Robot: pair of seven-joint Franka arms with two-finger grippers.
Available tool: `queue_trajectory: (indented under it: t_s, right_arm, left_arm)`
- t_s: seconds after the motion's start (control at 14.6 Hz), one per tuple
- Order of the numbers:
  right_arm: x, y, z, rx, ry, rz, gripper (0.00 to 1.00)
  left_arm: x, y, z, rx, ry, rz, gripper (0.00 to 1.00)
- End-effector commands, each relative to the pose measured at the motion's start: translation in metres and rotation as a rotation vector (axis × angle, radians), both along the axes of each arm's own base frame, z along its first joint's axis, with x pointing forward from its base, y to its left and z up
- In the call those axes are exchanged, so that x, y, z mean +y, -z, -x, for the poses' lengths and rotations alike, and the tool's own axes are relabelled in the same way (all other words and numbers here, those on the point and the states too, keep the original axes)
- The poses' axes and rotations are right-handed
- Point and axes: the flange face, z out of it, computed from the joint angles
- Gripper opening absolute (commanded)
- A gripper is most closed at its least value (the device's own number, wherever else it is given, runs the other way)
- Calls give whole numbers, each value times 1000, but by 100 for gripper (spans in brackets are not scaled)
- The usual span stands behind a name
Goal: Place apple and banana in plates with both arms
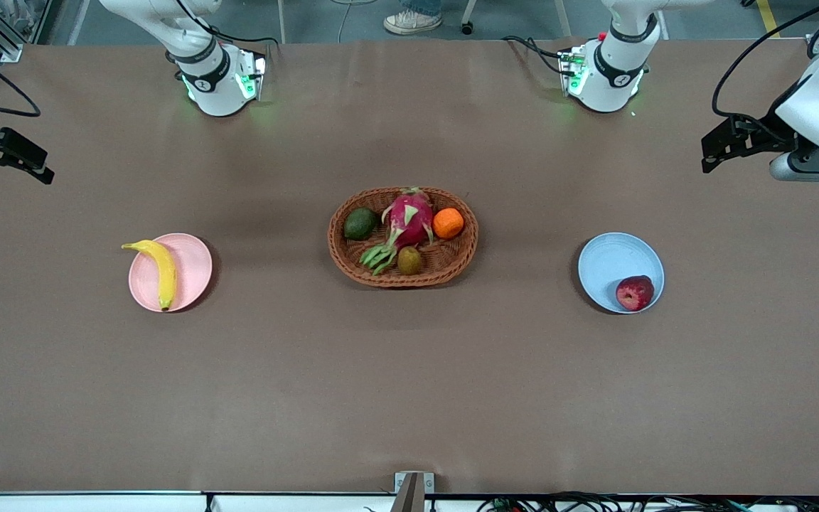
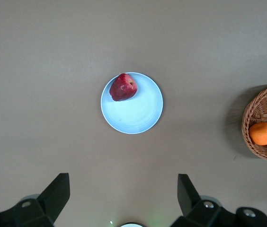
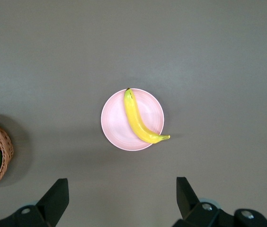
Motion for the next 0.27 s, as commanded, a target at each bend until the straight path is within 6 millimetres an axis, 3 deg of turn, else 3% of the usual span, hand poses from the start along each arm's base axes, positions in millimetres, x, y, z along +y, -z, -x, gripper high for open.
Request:
queue_trajectory:
  t_s: [0.0,0.21]
  right_arm:
    - [-1,-2,11,-1,7,19,100]
    - [-1,-1,11,0,5,19,100]
  left_arm:
    - [3,-5,2,-5,16,6,100]
    - [7,-6,1,-7,10,8,100]
